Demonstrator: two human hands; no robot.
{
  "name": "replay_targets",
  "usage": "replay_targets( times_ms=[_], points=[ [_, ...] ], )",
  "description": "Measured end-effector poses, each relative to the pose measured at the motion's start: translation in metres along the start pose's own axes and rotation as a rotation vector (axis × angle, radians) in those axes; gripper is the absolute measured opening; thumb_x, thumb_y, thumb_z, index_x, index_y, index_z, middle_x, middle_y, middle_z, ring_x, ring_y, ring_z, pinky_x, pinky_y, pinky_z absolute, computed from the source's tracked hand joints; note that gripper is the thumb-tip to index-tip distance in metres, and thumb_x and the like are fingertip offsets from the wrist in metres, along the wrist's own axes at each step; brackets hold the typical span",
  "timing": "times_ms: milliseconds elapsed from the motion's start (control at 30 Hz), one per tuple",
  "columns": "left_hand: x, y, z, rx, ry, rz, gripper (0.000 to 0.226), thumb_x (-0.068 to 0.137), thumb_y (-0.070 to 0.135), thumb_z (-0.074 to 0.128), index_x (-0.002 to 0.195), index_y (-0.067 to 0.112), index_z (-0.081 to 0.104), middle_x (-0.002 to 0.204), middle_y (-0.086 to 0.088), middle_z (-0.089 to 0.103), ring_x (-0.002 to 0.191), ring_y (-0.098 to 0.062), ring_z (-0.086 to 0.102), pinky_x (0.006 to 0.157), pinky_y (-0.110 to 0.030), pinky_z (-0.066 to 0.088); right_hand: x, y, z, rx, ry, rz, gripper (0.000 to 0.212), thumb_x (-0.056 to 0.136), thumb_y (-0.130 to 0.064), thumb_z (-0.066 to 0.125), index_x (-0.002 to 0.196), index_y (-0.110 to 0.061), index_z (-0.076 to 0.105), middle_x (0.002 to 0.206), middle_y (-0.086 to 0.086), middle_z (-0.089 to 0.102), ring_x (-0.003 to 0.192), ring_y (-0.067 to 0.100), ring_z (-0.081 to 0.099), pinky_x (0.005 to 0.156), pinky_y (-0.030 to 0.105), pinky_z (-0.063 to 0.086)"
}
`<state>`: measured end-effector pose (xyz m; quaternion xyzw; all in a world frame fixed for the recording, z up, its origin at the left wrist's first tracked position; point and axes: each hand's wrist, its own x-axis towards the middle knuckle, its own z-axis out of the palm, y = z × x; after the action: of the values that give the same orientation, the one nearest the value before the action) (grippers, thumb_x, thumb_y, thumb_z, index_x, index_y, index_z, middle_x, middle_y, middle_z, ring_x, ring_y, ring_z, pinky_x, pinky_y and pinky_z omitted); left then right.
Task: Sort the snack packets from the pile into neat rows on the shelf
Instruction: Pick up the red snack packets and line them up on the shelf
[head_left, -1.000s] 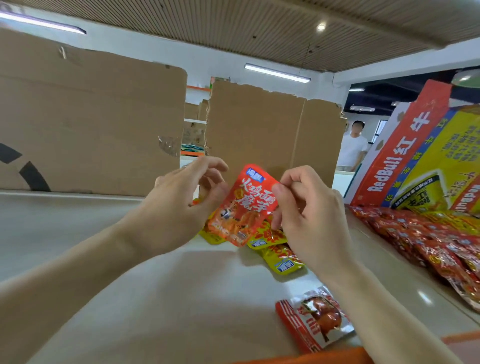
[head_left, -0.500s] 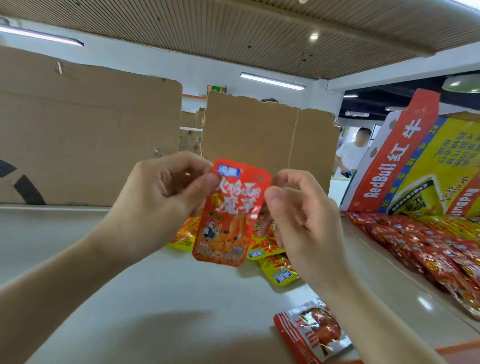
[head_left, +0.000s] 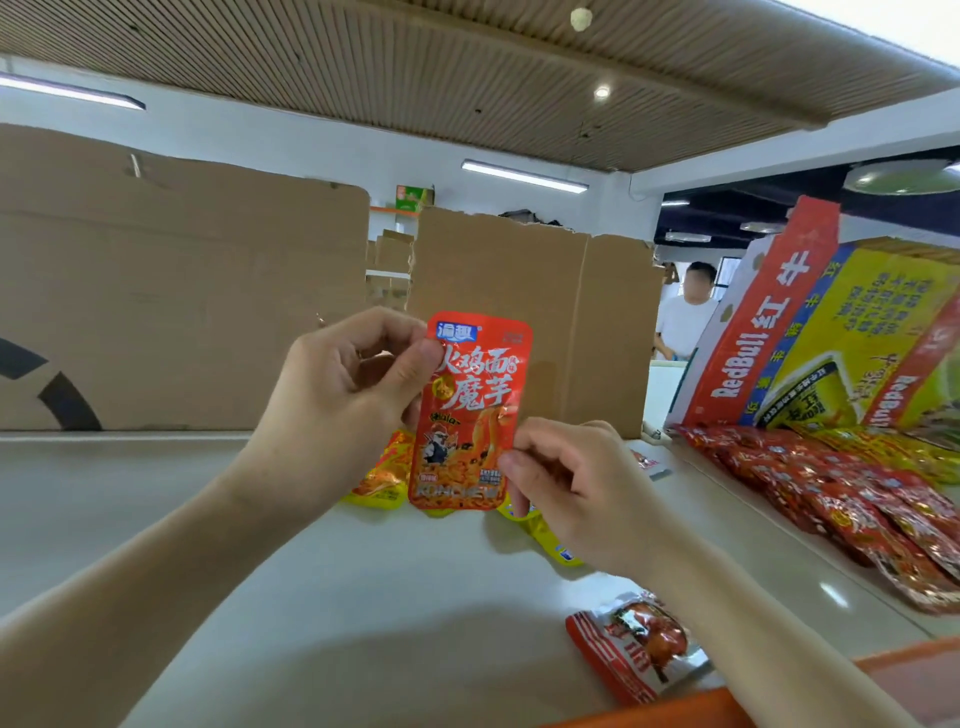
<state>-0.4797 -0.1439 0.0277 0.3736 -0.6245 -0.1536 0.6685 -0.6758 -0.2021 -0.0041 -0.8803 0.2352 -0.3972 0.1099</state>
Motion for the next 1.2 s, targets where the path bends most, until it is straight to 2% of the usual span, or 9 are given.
replay_targets(
  times_ms=[167, 333, 400, 567, 667, 733, 867, 1000, 1200],
  points=[
    [-0.003, 0.007, 0.001, -0.011, -0.04, 0.001, 0.023, 0.091, 0.028, 0.059, 0.08, 0.008, 0.062, 0.054, 0.011, 0.055, 0.049, -0.003, 0.048, 0.049, -0.015, 0.041, -0.002, -0.013, -0.011, -0.064, -0.049, 0.041, 0.03, 0.097, -0.011, 0.055, 0.067, -0.009, 0.055, 0.057, -0.002, 0.063, 0.041, 0.011, 0.053, 0.048, 0.017, 0.036],
    [-0.004, 0.013, -0.001, -0.07, -0.048, 0.048, 0.024, 0.096, 0.014, 0.059, 0.074, 0.005, 0.056, 0.053, 0.011, 0.049, 0.05, -0.003, 0.043, 0.05, -0.014, 0.037, -0.017, -0.04, -0.008, 0.013, -0.028, 0.104, 0.03, 0.096, -0.027, 0.052, 0.08, -0.003, 0.061, 0.062, 0.002, 0.063, 0.052, 0.009, 0.06, 0.052, 0.019, 0.041],
    [-0.008, 0.015, 0.0, -0.108, -0.084, 0.08, 0.028, 0.097, 0.018, 0.061, 0.074, 0.006, 0.05, 0.056, 0.011, 0.046, 0.053, -0.004, 0.039, 0.051, -0.016, 0.034, -0.025, -0.049, -0.003, 0.015, 0.013, 0.114, 0.031, 0.096, -0.026, 0.05, 0.08, -0.001, 0.06, 0.062, 0.004, 0.062, 0.054, 0.007, 0.063, 0.052, 0.017, 0.041],
    [-0.02, 0.024, 0.005, -0.178, -0.164, 0.093, 0.032, 0.097, 0.027, 0.059, 0.076, 0.007, 0.045, 0.06, -0.001, 0.045, 0.057, -0.006, 0.044, 0.054, -0.017, 0.037, -0.047, -0.066, -0.004, -0.002, 0.147, 0.132, 0.026, 0.096, -0.017, 0.052, 0.07, -0.015, 0.053, 0.061, -0.005, 0.054, 0.054, 0.009, 0.062, 0.052, 0.02, 0.041],
    [-0.029, 0.034, 0.015, -0.236, -0.233, 0.011, 0.032, 0.093, 0.028, 0.055, 0.082, -0.001, 0.048, 0.055, 0.007, 0.048, 0.051, -0.005, 0.044, 0.047, -0.013, 0.036, -0.065, -0.074, -0.013, 0.021, 0.183, 0.182, 0.028, 0.095, -0.019, 0.052, 0.069, -0.008, 0.053, 0.056, -0.003, 0.052, 0.05, 0.013, 0.058, 0.052, 0.02, 0.039],
    [-0.034, 0.041, 0.022, -0.25, -0.301, -0.004, 0.036, 0.088, 0.034, 0.053, 0.086, -0.002, 0.052, 0.055, 0.003, 0.049, 0.05, -0.007, 0.045, 0.046, -0.014, 0.037, -0.078, -0.078, -0.022, 0.045, 0.194, 0.203, 0.029, 0.095, -0.019, 0.052, 0.07, -0.006, 0.053, 0.057, -0.004, 0.051, 0.051, 0.018, 0.057, 0.051, 0.022, 0.039],
    [-0.043, 0.058, 0.039, -0.233, -0.366, 0.044, 0.033, 0.09, 0.033, 0.053, 0.079, 0.002, 0.053, 0.055, -0.004, 0.049, 0.051, -0.008, 0.044, 0.049, -0.015, 0.037, -0.1, -0.082, -0.045, 0.016, 0.212, 0.206, 0.031, 0.096, -0.02, 0.051, 0.068, -0.008, 0.051, 0.057, -0.003, 0.049, 0.052, 0.011, 0.057, 0.051, 0.034, 0.045],
    [-0.053, 0.075, 0.068, -0.23, -0.394, 0.096, 0.034, 0.091, 0.031, 0.053, 0.077, 0.0, 0.049, 0.056, -0.004, 0.046, 0.051, -0.01, 0.041, 0.05, -0.016, 0.036, -0.125, -0.078, -0.069, 0.016, 0.231, 0.215, 0.038, 0.096, -0.031, 0.05, 0.073, 0.0, 0.056, 0.064, 0.007, 0.055, 0.055, 0.02, 0.059, 0.053, 0.048, 0.046],
    [-0.071, 0.094, 0.132, -0.23, -0.424, 0.14, 0.037, 0.093, 0.032, 0.054, 0.078, -0.001, 0.046, 0.059, -0.005, 0.043, 0.055, -0.011, 0.04, 0.052, -0.022, 0.034, -0.176, -0.073, -0.112, 0.051, 0.28, 0.236, 0.028, 0.096, -0.019, 0.052, 0.071, -0.006, 0.056, 0.063, 0.006, 0.052, 0.054, 0.01, 0.058, 0.049, 0.03, 0.047]
  ],
)
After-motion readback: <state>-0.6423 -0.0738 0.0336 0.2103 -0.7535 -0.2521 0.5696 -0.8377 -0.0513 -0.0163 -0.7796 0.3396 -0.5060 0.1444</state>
